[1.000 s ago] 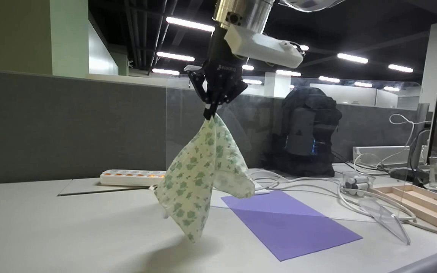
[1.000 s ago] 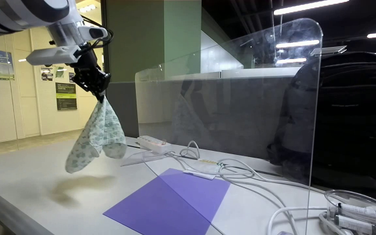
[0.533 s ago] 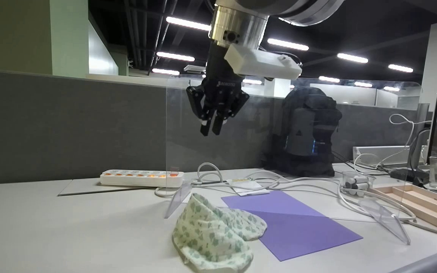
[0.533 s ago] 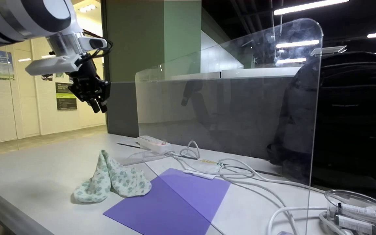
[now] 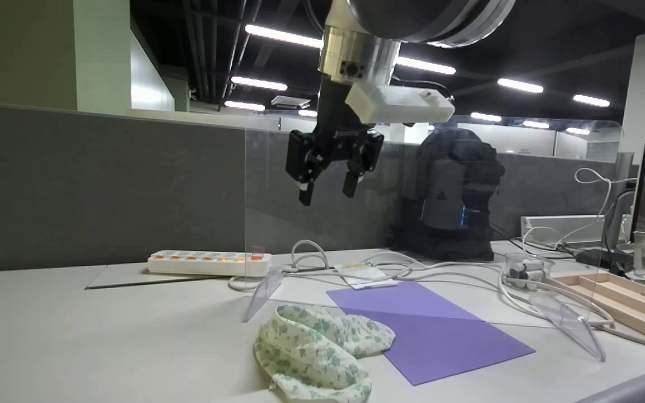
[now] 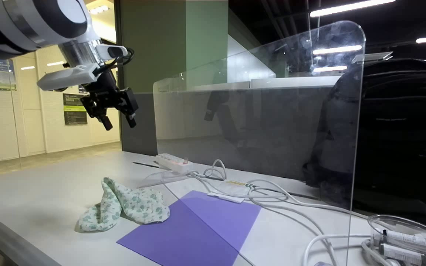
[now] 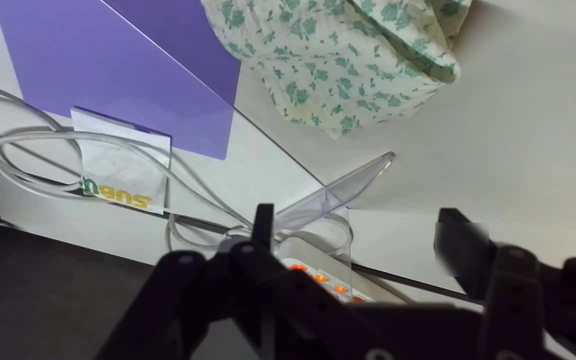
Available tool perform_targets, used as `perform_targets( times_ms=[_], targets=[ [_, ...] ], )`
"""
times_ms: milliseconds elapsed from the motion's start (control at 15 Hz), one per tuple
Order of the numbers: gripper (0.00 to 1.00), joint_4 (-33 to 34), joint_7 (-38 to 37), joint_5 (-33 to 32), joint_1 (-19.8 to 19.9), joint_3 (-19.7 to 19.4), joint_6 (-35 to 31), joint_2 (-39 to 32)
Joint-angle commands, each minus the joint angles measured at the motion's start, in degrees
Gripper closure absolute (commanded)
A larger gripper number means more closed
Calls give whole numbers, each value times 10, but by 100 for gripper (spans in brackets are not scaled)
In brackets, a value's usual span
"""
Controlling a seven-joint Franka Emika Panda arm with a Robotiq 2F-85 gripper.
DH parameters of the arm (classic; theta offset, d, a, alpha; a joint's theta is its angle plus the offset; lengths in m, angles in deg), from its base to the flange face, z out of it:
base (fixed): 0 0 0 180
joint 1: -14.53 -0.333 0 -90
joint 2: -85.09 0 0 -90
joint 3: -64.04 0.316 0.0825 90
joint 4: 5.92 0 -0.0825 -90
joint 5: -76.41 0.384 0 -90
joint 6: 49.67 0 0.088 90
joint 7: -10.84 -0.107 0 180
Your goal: Unhang the white cloth from the glass panel
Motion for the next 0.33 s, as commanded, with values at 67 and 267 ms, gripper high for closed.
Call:
perform_targets(
  times_ms=[67, 267],
  targets=[
    [0, -14, -22, -16, 35, 17, 8, 16],
    [0, -20, -26, -24, 63, 21, 22, 14]
  ],
)
